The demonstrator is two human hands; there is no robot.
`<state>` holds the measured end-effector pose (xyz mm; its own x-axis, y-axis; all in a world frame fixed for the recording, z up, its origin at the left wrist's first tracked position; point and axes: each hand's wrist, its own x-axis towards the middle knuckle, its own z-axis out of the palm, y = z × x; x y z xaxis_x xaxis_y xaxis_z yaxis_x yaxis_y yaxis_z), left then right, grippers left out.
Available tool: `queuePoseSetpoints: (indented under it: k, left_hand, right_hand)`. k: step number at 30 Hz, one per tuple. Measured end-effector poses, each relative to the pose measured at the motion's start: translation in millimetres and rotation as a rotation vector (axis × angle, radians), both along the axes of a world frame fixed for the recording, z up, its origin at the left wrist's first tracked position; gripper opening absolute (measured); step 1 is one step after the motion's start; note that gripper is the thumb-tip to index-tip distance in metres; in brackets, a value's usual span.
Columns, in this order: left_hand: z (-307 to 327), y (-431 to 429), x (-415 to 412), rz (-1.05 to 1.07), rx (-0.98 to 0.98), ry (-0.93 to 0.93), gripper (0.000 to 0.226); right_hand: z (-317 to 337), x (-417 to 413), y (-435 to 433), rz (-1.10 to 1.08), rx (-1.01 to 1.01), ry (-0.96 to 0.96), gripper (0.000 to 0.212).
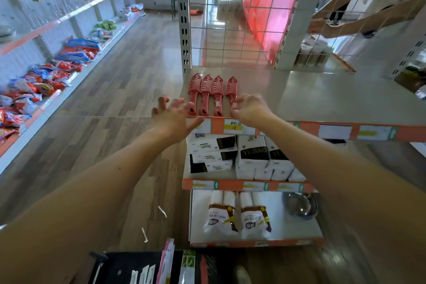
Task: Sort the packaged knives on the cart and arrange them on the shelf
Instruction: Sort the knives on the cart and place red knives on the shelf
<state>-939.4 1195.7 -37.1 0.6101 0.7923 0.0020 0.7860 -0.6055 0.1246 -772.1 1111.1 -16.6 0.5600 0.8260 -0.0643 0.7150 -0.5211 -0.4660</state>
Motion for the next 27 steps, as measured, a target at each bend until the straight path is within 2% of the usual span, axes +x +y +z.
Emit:
queuePoseSetpoints:
  k: [7,13,24,27]
  left_hand:
    - [5.1,-31.3,-24.5,-0.047,-0.034,0.025,0.065]
    - [19.8,-27.9,-5.1,-0.054,-0.002,-0.02,0.06]
    - [-8.4,4.0,65.2,-0.119,-0.034,-0.026,0.054]
    - [-21.5,17.2,78.5,-0.183,-0.062,0.014,0.072]
  right_hand:
    - [8.0,-16.2,-26.4,-0.045,0.037,-0.061,0.033]
    - [15.1,-19.3,-13.1,-0.035,0.084,-0.035,0.025]
    - [-13.6,10.0,21.1,-0.056,0.142,-0.04,0.035]
    - [-21.1,17.4,29.3,-0.029,0.132,-0.052,0.037]
